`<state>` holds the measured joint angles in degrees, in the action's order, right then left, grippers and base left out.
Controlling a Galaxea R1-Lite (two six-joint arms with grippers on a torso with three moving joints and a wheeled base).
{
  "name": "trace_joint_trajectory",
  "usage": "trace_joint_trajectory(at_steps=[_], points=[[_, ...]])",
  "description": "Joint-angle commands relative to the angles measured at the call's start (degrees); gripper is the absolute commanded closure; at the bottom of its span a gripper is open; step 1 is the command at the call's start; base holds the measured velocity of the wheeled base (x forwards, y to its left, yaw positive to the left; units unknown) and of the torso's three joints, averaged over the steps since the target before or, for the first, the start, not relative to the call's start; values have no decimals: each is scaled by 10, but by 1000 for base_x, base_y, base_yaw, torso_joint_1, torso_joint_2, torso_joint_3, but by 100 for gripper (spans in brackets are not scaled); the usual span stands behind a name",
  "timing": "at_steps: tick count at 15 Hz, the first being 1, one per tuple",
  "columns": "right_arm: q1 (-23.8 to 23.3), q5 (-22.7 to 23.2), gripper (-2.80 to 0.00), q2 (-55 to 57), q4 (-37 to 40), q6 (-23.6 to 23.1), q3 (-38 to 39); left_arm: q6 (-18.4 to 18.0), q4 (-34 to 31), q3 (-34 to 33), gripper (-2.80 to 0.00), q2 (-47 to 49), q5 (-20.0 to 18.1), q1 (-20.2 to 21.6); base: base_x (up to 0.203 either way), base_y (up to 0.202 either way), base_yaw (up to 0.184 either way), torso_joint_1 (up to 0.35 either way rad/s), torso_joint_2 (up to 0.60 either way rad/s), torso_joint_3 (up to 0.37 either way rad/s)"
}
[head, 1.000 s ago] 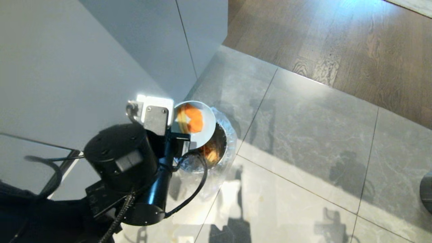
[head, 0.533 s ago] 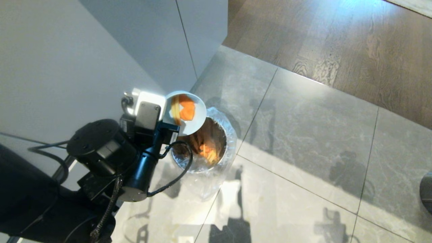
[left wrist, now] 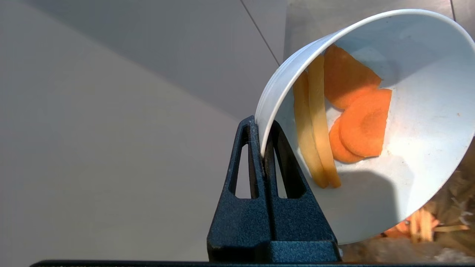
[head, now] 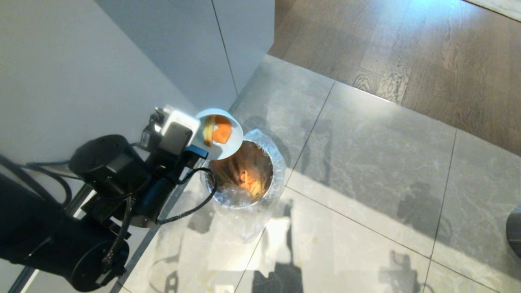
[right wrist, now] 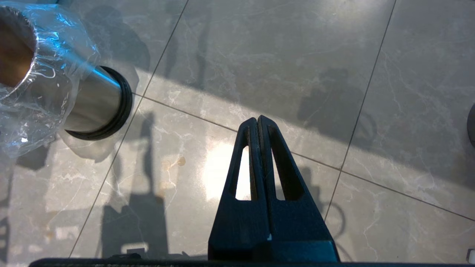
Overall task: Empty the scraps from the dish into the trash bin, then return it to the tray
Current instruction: Pour the leftover food from the bowl into the trash can
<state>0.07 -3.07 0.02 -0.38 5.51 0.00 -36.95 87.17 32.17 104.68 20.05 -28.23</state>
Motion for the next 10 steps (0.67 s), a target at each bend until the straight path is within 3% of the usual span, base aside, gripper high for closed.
trace_joint_trajectory(at_steps=[1, 7, 10], points=[[0, 0, 0, 0, -1, 0, 0, -2, 28, 6, 0, -1, -5, 11, 0, 0, 0, 0, 0, 0], [0, 0, 0, 0, 0, 0, 0, -2, 28, 73, 0, 9, -21, 11, 0, 0, 0, 0, 0, 0], [0, 0, 0, 0, 0, 0, 0, 17, 28, 91, 0, 7, -21, 4, 0, 0, 0, 0, 0, 0]])
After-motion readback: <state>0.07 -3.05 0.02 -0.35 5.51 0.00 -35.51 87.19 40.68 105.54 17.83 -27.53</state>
